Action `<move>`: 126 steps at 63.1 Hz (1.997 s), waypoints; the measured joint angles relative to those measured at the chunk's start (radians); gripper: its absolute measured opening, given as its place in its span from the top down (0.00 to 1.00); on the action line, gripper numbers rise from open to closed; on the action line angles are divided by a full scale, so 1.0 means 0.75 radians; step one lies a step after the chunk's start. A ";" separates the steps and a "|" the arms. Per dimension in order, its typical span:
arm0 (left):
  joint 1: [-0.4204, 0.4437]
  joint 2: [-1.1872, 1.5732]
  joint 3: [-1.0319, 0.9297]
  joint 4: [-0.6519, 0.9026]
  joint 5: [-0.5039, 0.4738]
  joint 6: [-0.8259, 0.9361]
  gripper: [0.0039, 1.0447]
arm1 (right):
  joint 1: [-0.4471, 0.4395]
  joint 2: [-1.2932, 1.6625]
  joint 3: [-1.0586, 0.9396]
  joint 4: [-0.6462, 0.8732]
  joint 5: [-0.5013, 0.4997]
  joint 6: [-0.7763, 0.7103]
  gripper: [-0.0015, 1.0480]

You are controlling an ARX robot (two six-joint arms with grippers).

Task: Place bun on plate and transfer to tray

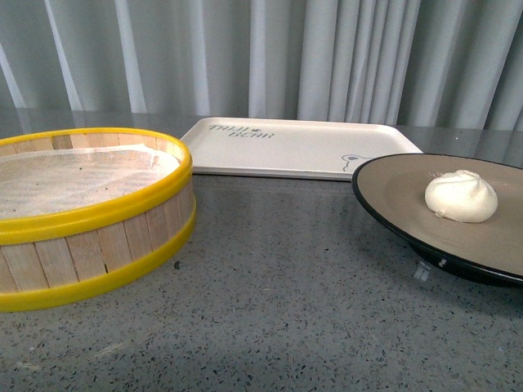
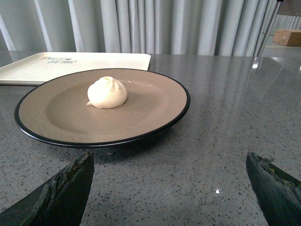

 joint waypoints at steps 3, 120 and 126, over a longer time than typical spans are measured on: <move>0.000 -0.011 0.000 -0.013 0.001 0.000 0.96 | 0.000 0.000 0.000 0.000 -0.001 0.000 0.08; 0.000 -0.237 0.000 -0.246 0.001 0.000 0.06 | -0.466 1.088 0.613 0.523 -0.427 0.537 0.08; 0.000 -0.237 0.000 -0.246 0.001 0.000 0.06 | -0.517 1.138 0.697 0.399 -0.515 0.887 0.08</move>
